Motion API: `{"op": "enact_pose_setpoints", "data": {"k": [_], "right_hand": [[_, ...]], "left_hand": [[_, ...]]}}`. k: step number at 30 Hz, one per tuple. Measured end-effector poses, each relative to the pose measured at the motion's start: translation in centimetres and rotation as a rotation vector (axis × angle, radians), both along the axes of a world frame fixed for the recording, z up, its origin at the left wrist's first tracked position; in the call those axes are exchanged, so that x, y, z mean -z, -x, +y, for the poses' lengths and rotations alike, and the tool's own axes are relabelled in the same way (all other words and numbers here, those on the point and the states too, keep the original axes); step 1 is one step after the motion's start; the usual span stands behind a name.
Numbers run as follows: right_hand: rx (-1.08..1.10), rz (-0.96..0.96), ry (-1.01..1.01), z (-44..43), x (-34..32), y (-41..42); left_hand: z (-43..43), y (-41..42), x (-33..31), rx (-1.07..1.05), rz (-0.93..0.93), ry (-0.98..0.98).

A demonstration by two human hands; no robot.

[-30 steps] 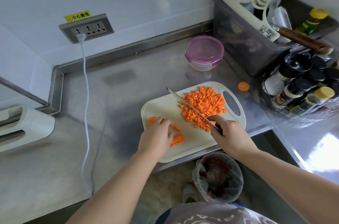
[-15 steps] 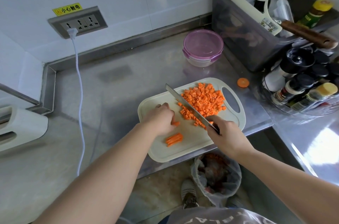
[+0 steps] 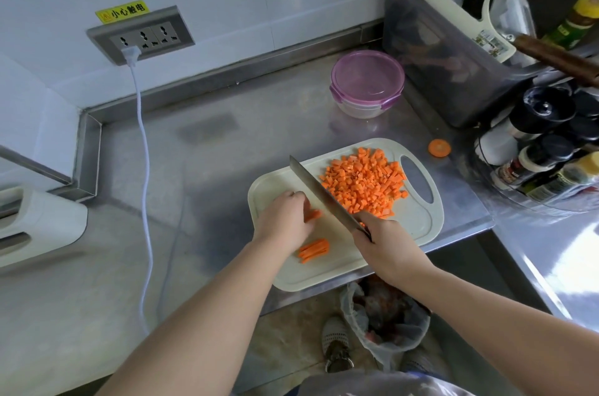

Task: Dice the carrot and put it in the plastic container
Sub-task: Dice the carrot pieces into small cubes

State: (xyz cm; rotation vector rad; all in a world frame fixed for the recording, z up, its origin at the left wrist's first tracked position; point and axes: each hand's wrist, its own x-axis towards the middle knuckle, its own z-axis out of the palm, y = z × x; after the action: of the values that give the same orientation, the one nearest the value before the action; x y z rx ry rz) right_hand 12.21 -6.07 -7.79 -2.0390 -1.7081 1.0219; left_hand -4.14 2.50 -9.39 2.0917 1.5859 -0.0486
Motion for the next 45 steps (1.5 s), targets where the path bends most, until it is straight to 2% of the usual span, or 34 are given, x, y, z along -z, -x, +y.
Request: {"op": "enact_pose_setpoints", "data": {"k": [10,17,23,45], "right_hand": [[-0.033,-0.087,0.083,0.2,0.0,1.6],[-0.145,-0.164,0.11,0.9,-0.5,1.4],[-0.136,-0.153,-0.007,0.2,-0.9,1.6],[-0.165,-0.199,0.039,-0.3,-0.9,1.4]], "left_hand": [[-0.9,-0.7,0.3,-0.07,-0.025,-0.074],[-1.0,-0.5,0.8,-0.157,-0.092,-0.056],[-1.3,-0.7,0.6,-0.228,-0.154,-0.04],[-1.5,-0.7,0.4,-0.191,-0.107,-0.067]]}}
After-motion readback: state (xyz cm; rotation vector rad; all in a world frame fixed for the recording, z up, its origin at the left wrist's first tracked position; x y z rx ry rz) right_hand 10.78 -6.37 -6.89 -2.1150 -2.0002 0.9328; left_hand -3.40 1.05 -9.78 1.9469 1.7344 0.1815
